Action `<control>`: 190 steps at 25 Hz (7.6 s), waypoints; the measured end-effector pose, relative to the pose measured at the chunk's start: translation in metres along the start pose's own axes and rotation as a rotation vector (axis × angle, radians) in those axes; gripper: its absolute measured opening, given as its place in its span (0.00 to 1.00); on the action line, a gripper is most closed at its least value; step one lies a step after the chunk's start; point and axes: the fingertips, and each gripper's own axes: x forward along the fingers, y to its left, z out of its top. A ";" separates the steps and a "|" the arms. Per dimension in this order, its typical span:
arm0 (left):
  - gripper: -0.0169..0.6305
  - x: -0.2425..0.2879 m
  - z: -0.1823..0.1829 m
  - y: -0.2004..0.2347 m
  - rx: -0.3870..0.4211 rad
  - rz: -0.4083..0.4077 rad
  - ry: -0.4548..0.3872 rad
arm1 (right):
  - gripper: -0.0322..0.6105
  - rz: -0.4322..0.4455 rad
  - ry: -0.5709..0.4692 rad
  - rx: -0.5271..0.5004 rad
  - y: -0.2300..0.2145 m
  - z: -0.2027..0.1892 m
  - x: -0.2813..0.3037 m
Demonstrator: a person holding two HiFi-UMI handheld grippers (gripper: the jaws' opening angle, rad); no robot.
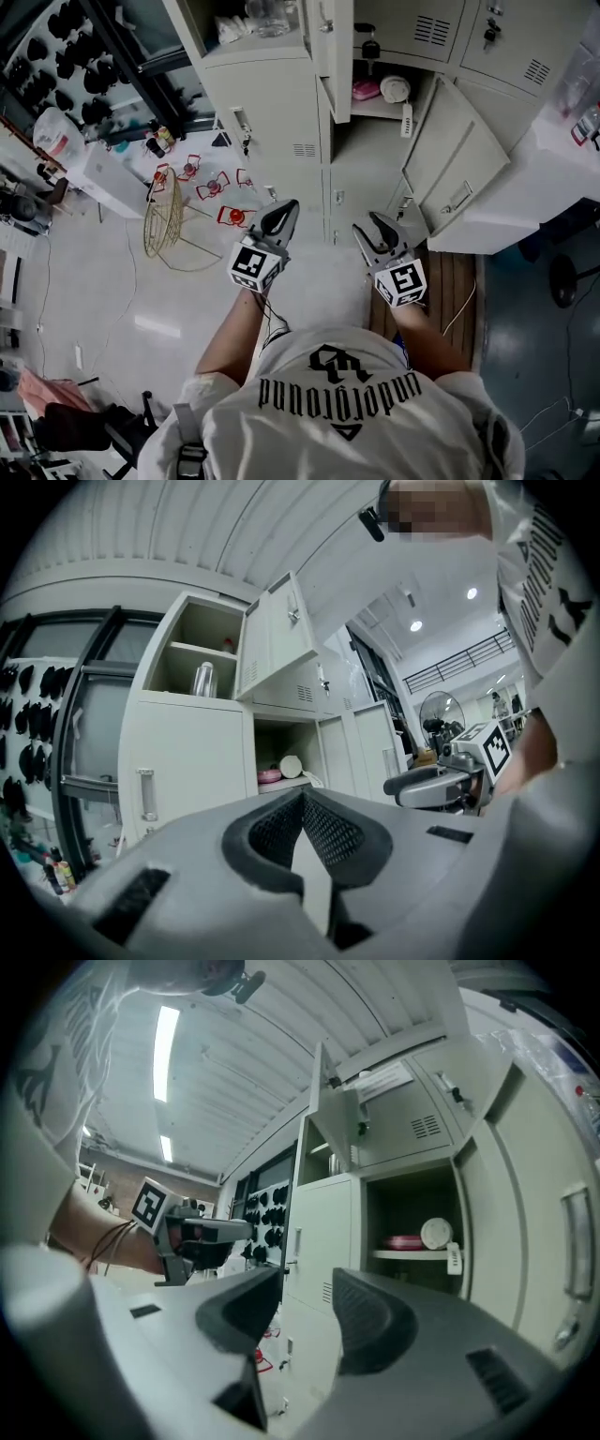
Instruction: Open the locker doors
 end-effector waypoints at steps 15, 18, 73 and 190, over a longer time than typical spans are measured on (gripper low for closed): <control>0.04 -0.110 -0.025 0.154 -0.006 -0.029 0.001 | 0.34 0.001 0.017 0.013 0.143 0.000 0.154; 0.04 -0.127 -0.033 0.174 0.001 -0.053 0.007 | 0.34 -0.008 0.025 0.010 0.166 -0.003 0.177; 0.04 -0.026 -0.433 0.274 -0.102 -0.062 0.280 | 0.44 0.025 0.363 0.157 0.129 -0.429 0.450; 0.04 -0.311 -0.005 -0.090 -0.125 -0.103 0.007 | 0.06 0.124 0.133 -0.014 0.267 -0.011 -0.094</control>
